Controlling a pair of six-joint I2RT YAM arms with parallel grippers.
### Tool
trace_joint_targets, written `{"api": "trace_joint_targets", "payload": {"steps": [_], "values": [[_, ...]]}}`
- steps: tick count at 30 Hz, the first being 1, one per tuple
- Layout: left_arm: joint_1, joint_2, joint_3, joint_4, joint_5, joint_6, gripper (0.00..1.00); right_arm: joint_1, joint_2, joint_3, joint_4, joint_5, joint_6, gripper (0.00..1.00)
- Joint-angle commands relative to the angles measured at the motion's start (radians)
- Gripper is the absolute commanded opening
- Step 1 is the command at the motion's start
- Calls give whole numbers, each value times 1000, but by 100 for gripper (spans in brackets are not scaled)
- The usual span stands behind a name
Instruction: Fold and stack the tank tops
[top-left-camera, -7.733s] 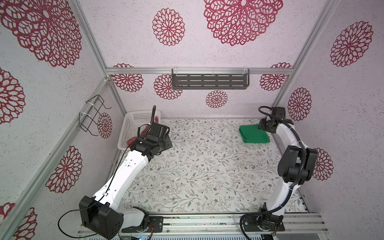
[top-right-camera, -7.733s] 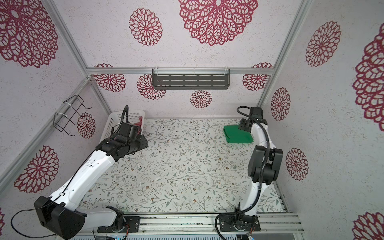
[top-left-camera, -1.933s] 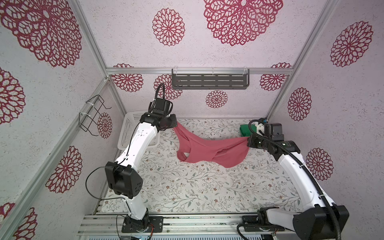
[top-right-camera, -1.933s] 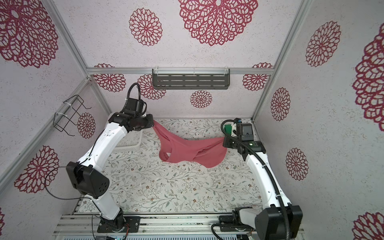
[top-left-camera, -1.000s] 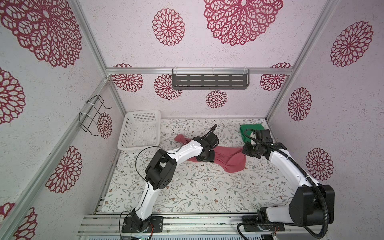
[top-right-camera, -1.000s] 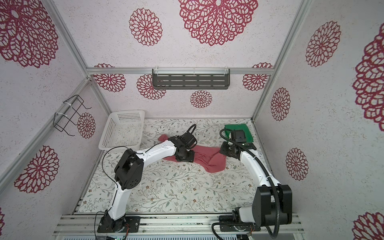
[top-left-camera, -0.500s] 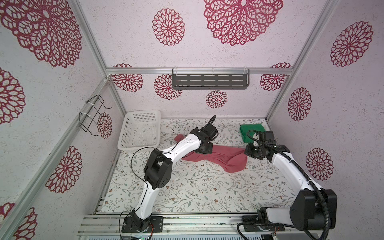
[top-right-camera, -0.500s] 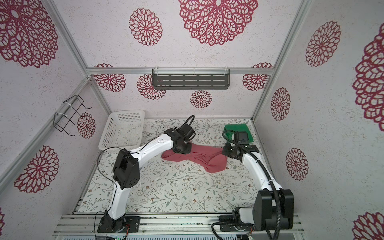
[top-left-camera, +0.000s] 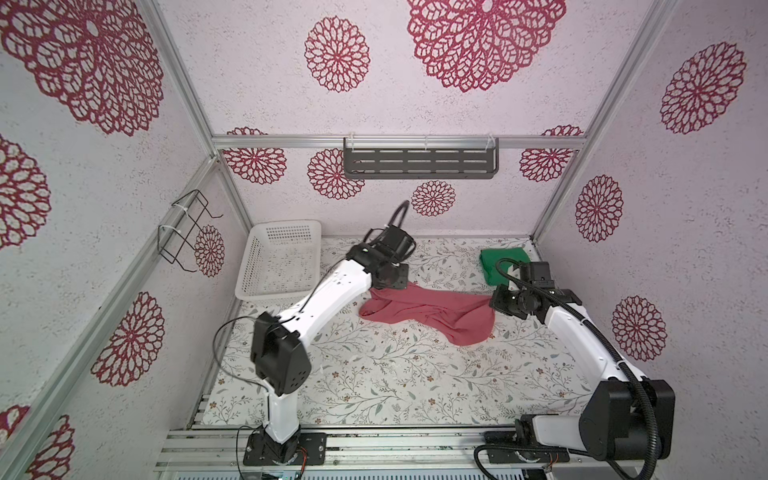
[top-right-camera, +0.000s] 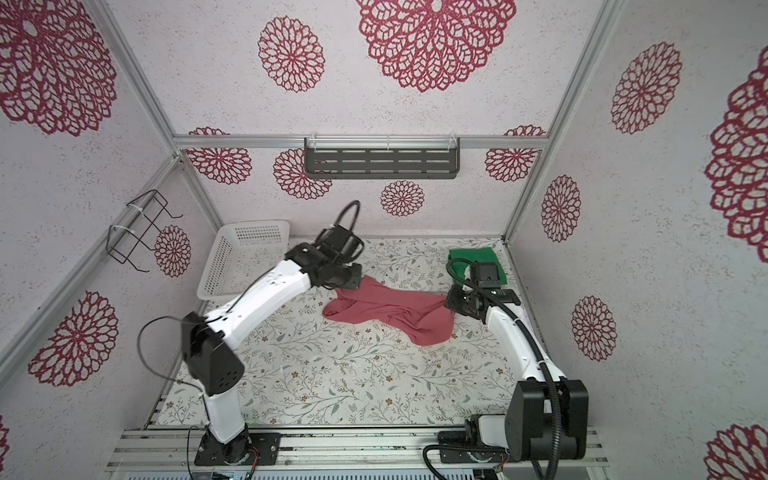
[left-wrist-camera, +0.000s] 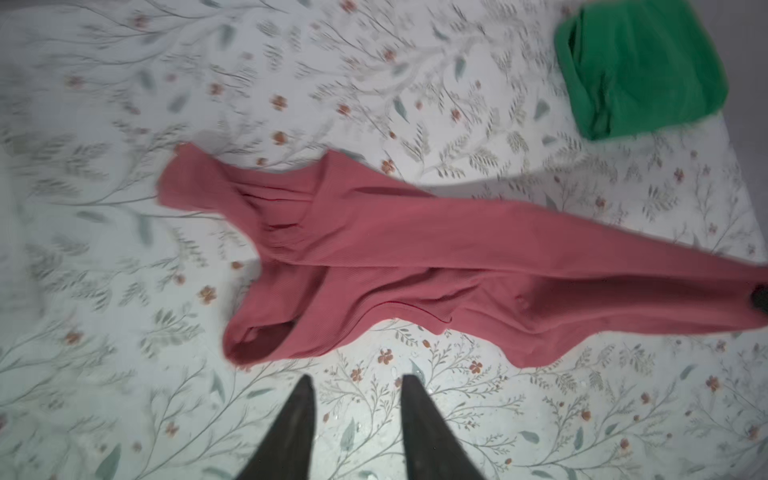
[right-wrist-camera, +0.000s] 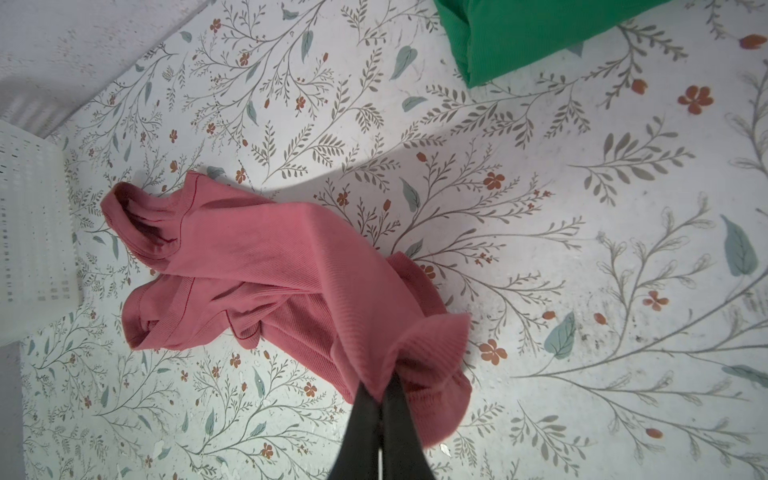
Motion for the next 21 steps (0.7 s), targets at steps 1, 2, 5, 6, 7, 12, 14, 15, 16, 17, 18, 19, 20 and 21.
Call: {"api": "trace_joint_targets", "payload": {"steps": [1,2,5,6,7,12,14,15,16,17,18,19,20,21], "values": [[-41,130,28,62,91,-22,47,-3,-42,7,2,-8,14,1],[-47,162,48,66,91,-27,49,-3,-43,6,1,-6,14,1],[-56,251,100,75,115,-56,51,-4,-48,-3,6,-9,13,1],[-58,276,114,77,123,-63,52,-3,-48,-6,9,-11,11,1],[-60,294,122,76,123,-68,51,-3,-46,-8,11,-13,10,1],[-60,344,150,43,86,-71,15,-3,-42,-20,16,-18,3,1],[-59,326,145,37,61,-57,0,-3,-41,-20,16,-21,-4,1],[-57,310,145,34,45,-48,0,-3,-41,-20,15,-23,-6,1],[-56,294,144,30,32,-37,0,-4,-40,-20,15,-25,-7,1],[-52,272,144,25,18,-27,0,-4,-40,-20,15,-25,-9,1],[-48,249,141,17,4,-14,0,-6,-40,-19,13,-25,-10,1],[-43,223,144,5,-11,-1,0,-4,-42,-17,12,-26,-12,1],[-35,191,143,-10,-34,13,0,-6,-42,-16,10,-25,-12,1],[-26,155,140,-25,-53,27,0,-6,-43,-16,9,-25,-13,0]]}}
